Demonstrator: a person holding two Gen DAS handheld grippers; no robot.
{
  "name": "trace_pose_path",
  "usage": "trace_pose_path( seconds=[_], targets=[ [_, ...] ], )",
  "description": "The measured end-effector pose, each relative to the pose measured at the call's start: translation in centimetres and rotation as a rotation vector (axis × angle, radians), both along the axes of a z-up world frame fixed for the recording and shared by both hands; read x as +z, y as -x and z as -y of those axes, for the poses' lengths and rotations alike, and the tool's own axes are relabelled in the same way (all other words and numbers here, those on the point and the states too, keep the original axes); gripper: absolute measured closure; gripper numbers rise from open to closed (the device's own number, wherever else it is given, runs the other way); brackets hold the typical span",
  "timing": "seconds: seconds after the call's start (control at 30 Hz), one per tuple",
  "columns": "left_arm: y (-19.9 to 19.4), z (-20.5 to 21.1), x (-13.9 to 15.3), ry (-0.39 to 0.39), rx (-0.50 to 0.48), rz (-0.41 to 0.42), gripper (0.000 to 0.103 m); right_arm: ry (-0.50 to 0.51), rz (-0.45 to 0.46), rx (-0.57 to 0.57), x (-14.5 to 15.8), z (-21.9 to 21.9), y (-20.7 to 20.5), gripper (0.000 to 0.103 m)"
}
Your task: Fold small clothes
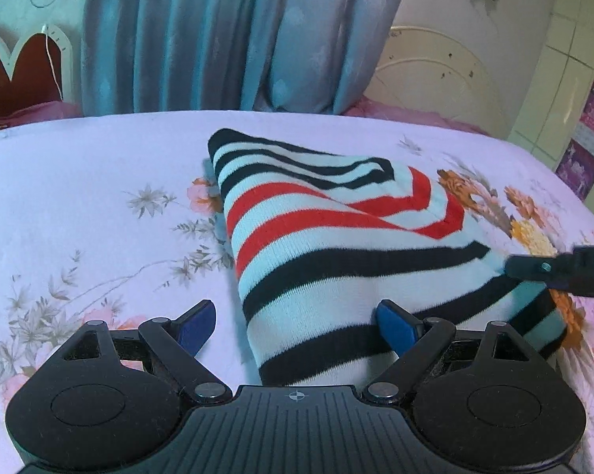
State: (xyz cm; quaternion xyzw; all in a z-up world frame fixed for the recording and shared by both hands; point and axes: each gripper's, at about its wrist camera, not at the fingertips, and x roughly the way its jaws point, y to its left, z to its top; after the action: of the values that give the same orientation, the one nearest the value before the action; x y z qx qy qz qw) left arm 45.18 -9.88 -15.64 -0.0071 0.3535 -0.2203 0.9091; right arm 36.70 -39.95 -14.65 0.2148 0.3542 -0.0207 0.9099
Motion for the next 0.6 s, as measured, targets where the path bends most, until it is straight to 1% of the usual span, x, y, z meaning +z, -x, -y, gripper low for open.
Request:
trace_pose_path(
  seconds=[0.07,0.13,0.17,0.2,0.23,0.33,0.37,0.43,0.47,0.53,0.6],
  targets=[
    [-0.1,-0.1,-0.4,0.017,0.007,-0.018,0.015,-0.009,-0.020,0.019,-0.3,-0.2,0.9,0.079],
    [0.0,-0.1,-0.6,0.022,0.006,-0.025,0.015,0.011,-0.041,0.029,-0.8,-0.7,1.8,0.083],
    [0.1,-0.1,-0.7,0.020,0.004,-0.025,0.015,0.006,-0.051,0.031,-1.1,-0.7,2.1,0.085],
    [0.1,-0.1,-0.7,0.021,0.002,-0.028,0.015,-0.013,-0.054,0.025,-1.4,-0.7,2.6,0.093],
    [0.1,-0.2,-0.7,0.022,0.001,-0.031,0.016,-0.033,-0.055,0.025,-1.5,-0.8,3.0,0.096],
    [0.2,-0.5,-0.6,0.022,-0.012,-0.028,0.016,-0.068,-0.054,0.021,-1.9,-0.9,4.1,0.096],
    [0.2,-0.5,-0.8,0.019,-0.017,-0.029,0.016,-0.071,-0.059,0.011,-2.2,-0.7,4.2,0.097],
    [0.3,-0.5,-1.2,0.023,-0.019,-0.043,0.016,-0.112,-0.080,-0.012,-3.4,-0.1,4.5,0.098],
    [0.4,-0.6,-1.2,0.026,-0.017,-0.049,0.016,-0.117,-0.077,-0.013,-3.5,-0.1,4.6,0.098],
    [0.3,-0.6,-1.2,0.028,-0.019,-0.069,0.016,-0.079,-0.083,0.008,-3.1,-0.6,4.7,0.098],
    [0.2,-0.7,-0.9,0.030,-0.023,-0.085,0.016,-0.083,-0.096,0.016,-3.0,-0.5,4.8,0.098]
  ],
)
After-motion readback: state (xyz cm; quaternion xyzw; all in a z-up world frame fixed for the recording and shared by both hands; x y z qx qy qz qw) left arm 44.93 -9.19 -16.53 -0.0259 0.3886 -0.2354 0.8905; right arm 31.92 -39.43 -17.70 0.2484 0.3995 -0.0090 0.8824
